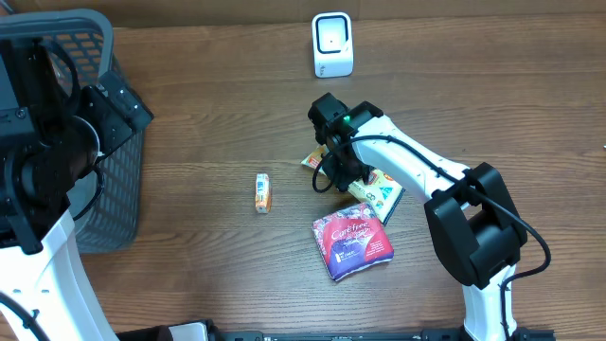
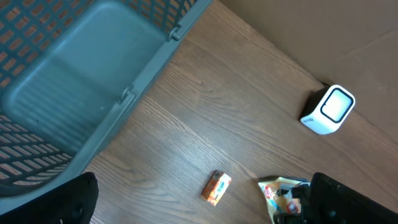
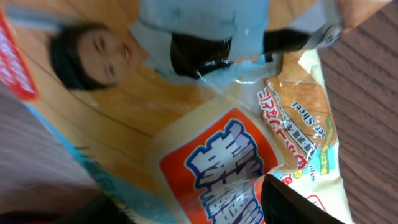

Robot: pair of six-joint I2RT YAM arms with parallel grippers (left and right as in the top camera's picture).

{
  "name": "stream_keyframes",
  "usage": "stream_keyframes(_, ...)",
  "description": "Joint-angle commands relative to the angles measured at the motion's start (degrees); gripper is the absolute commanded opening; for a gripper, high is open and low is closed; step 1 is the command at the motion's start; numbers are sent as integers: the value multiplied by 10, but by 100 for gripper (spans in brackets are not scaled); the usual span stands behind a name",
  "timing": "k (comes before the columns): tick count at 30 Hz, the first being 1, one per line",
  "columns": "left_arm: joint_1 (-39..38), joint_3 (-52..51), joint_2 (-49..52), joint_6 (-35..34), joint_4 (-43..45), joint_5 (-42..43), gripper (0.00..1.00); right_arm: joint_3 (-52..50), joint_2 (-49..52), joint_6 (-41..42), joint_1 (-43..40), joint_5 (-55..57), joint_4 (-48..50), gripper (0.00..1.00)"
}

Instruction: Scan the item barcode

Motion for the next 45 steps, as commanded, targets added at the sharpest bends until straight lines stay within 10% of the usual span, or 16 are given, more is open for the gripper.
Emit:
stream_keyframes(1, 3, 4, 2, 9, 1, 1, 100, -22, -1, -1, -10, 22, 13, 60)
stream_keyframes(9, 3, 4, 2, 9, 1, 1, 100, -12, -1, 79, -22, 18, 29, 5)
stream_keyframes(20, 3, 4, 2, 9, 1, 1, 100, 162, -2, 82, -92, -323, -101, 4)
stream_keyframes(29, 3, 4, 2, 9, 1, 1, 100, 178, -2, -82, -219, -751, -159, 4)
stream_keyframes(45, 3, 4, 2, 9, 1, 1, 99, 171, -2, -288, -231, -852, -353, 3)
